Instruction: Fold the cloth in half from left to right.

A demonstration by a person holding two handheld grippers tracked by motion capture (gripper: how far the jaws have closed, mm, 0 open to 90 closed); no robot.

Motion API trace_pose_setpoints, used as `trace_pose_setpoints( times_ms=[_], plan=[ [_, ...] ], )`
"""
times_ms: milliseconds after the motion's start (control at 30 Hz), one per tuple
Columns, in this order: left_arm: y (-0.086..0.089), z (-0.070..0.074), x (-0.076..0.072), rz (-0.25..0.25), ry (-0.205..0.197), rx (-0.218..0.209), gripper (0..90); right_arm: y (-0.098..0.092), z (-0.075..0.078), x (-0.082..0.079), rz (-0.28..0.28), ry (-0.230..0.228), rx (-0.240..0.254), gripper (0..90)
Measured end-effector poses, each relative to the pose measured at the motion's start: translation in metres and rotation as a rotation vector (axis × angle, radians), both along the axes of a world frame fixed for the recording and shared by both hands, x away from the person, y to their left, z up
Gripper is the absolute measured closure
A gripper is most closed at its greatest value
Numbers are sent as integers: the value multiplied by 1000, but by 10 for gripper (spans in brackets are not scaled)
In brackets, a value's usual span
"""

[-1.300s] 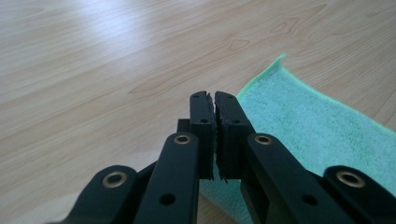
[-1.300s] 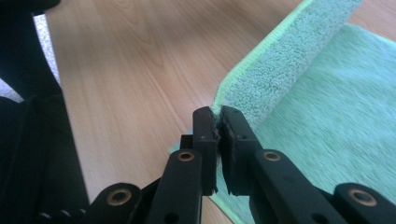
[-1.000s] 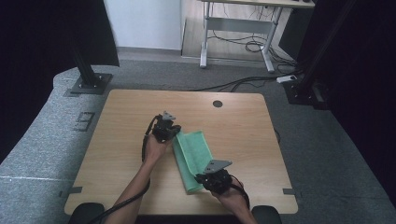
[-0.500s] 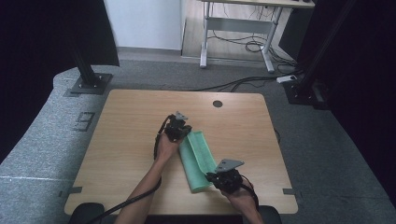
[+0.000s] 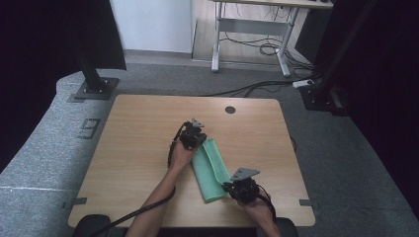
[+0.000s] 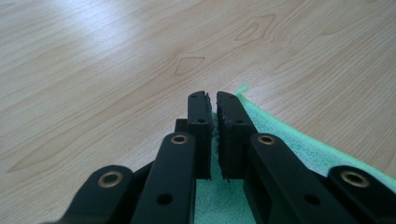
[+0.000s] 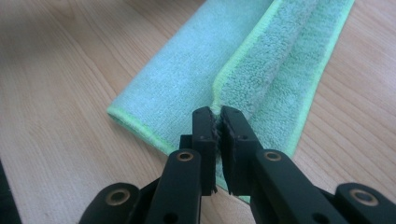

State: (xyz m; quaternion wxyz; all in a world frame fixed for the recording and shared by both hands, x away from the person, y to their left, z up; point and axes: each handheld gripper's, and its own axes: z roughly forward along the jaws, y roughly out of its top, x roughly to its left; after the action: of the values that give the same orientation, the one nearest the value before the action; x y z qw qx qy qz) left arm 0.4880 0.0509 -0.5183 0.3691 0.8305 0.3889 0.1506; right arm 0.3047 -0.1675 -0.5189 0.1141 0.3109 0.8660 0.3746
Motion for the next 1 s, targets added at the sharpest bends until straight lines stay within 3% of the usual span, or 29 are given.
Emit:
trace_pose_setpoints(
  times_ms=[100,133,167,300,333,533,700,1000],
  plan=[
    [-1,0,0,2,-7,2,776,-1,-2,1,1,4,-8,828],
    [-1,0,-1,8,-16,7,683,-2,-3,1,-4,4,-10,816],
    [-1,0,-1,15,-25,11,683,-2,-3,1,-4,4,-10,816],
    [0,6,-3,33,-50,6,497,-8,-2,1,-31,-10,-6,731],
    [0,8,-3,35,-60,7,497,-8,-2,1,-31,-10,-6,731],
    [4,23,-6,52,-102,-35,309,-19,2,3,-87,-42,-1,598],
    [10,28,-10,47,-94,-58,267,-26,2,7,-125,-49,-4,546],
    [30,5,-33,37,-27,-40,201,-28,-9,19,-151,-25,-19,449]
  ],
)
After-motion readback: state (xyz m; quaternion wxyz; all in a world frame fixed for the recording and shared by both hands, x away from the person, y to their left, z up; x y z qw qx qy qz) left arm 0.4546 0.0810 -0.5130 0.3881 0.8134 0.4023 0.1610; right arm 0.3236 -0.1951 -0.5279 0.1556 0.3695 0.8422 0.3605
